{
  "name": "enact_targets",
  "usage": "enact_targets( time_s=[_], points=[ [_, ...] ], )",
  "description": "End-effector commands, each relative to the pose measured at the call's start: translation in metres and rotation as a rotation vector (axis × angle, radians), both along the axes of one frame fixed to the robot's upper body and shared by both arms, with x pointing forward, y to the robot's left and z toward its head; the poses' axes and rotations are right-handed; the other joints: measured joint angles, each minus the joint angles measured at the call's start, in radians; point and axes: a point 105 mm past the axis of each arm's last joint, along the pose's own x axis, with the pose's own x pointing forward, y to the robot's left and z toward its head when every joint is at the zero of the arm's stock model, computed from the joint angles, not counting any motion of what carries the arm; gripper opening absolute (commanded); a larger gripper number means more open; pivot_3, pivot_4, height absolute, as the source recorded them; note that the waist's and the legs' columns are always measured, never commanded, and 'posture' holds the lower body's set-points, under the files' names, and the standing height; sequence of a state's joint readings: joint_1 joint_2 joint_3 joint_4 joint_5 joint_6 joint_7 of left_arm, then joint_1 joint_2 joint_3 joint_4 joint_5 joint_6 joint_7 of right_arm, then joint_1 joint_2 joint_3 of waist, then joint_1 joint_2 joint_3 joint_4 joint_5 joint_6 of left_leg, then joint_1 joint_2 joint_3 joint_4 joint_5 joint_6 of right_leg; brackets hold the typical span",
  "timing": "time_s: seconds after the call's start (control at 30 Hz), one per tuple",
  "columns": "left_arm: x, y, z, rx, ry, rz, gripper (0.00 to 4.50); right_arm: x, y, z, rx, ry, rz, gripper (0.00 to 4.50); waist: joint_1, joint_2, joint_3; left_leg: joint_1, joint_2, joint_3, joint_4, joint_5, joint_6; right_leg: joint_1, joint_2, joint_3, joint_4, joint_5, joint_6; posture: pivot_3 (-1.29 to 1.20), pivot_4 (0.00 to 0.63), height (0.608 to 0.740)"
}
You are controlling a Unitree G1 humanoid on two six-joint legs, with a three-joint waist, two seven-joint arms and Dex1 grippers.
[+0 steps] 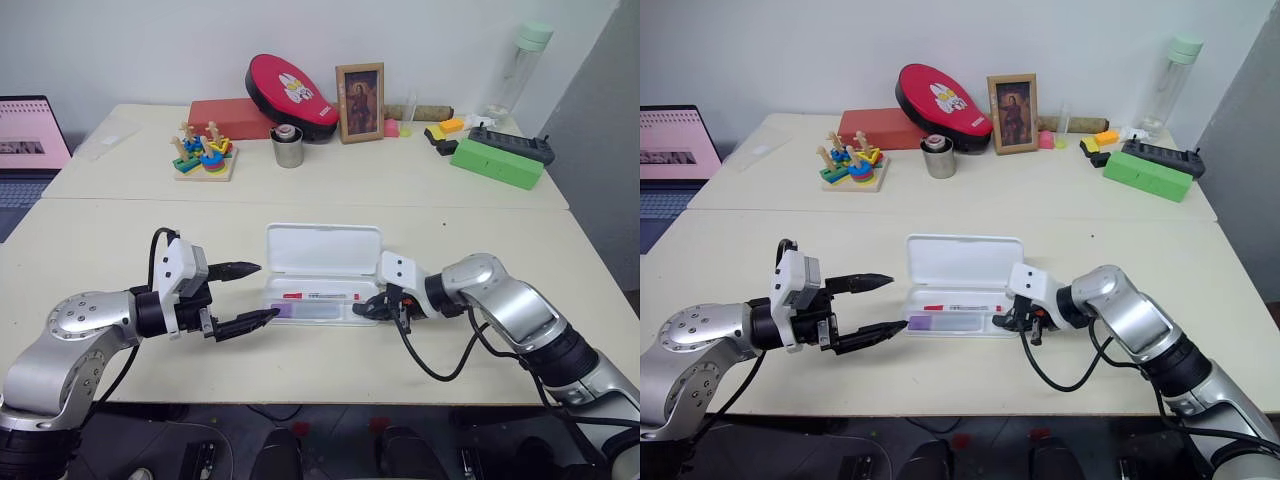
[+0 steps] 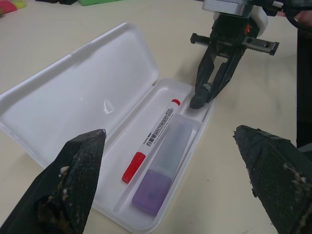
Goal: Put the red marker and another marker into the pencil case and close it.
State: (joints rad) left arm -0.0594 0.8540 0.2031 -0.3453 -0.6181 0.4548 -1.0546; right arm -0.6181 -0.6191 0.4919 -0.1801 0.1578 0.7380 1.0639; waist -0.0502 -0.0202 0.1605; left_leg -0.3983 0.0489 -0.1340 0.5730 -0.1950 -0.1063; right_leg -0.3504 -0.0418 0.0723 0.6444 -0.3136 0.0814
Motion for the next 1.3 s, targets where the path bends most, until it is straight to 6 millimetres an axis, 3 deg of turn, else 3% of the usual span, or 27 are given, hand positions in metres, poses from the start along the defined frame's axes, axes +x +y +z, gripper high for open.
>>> enact_targets(
  time_s=[0.03,0.17,0.47,0.73,0.8,0.9,0.93,1.0,1.07,1.3],
  points=[
    [-0.001,-0.004,0.009,-0.003,-0.041,-0.015,4.50,-0.001,0.006,0.014,0.020,-0.045,0.027,1.36,0.000,0.000,0.000,0.000,0.000,0.000,0.000,0.000,0.000,0.000,0.000,0.000,0.000,0.000,0.000,0.00,0.150,0.740],
    [-0.001,-0.005,0.009,-0.005,-0.041,-0.015,4.50,0.000,0.009,0.016,0.031,-0.052,0.022,2.56,0.000,0.000,0.000,0.000,0.000,0.000,0.000,0.000,0.000,0.000,0.000,0.000,0.000,0.000,0.000,0.00,0.150,0.740],
    [0.003,-0.005,0.012,-0.025,-0.053,0.005,4.50,0.002,0.013,0.035,0.113,-0.048,0.036,4.45,-0.001,0.000,0.000,0.000,0.000,0.000,0.000,0.000,0.000,0.000,0.000,0.000,0.000,0.000,0.000,0.00,0.150,0.740],
    [0.004,-0.005,0.013,-0.050,-0.055,0.030,4.50,0.026,0.012,0.090,0.340,-0.115,-0.013,4.45,-0.001,0.000,0.000,0.000,0.000,0.000,0.000,0.000,0.000,0.000,0.000,0.000,0.001,0.000,0.000,0.00,0.150,0.740],
    [0.007,-0.006,0.017,-0.066,-0.076,0.046,4.50,0.053,0.006,0.112,0.420,-0.175,-0.111,4.45,-0.002,0.000,0.000,0.000,0.000,0.000,0.000,0.000,0.000,0.000,0.000,0.000,0.001,0.000,0.000,0.00,0.150,0.740],
    [0.011,-0.008,0.021,-0.090,-0.095,0.059,4.50,0.093,-0.010,0.127,0.474,-0.223,-0.288,4.45,-0.004,0.000,0.000,0.000,0.000,0.000,0.000,0.000,0.000,0.000,0.000,0.000,0.001,0.001,0.000,0.00,0.150,0.740],
    [0.011,-0.009,0.022,-0.096,-0.098,0.061,4.50,0.104,-0.016,0.128,0.480,-0.231,-0.333,4.45,-0.002,0.000,0.000,0.001,0.000,0.000,0.000,0.000,0.000,0.000,0.000,0.000,0.001,0.001,0.000,0.00,0.150,0.740],
    [0.013,-0.011,0.024,-0.106,-0.109,0.067,4.50,0.129,-0.032,0.128,0.485,-0.251,-0.464,4.08,-0.001,-0.001,-0.001,0.001,0.000,0.000,0.000,0.000,0.000,0.000,0.000,-0.001,0.001,0.001,0.000,0.00,0.150,0.740],
    [0.014,-0.012,0.024,-0.114,-0.116,0.074,4.50,0.142,-0.041,0.122,0.473,-0.257,-0.520,3.66,0.001,-0.001,-0.001,0.000,0.000,0.000,0.000,0.000,0.000,0.000,0.000,0.000,0.000,0.001,0.000,0.00,0.150,0.740],
    [0.014,-0.012,0.030,-0.148,-0.131,0.102,4.50,0.153,-0.045,0.095,0.401,-0.236,-0.534,2.09,-0.008,0.001,0.000,-0.001,0.000,0.001,-0.002,0.000,0.000,-0.001,0.000,0.000,0.001,0.000,-0.002,0.00,0.150,0.740]
  ],
)
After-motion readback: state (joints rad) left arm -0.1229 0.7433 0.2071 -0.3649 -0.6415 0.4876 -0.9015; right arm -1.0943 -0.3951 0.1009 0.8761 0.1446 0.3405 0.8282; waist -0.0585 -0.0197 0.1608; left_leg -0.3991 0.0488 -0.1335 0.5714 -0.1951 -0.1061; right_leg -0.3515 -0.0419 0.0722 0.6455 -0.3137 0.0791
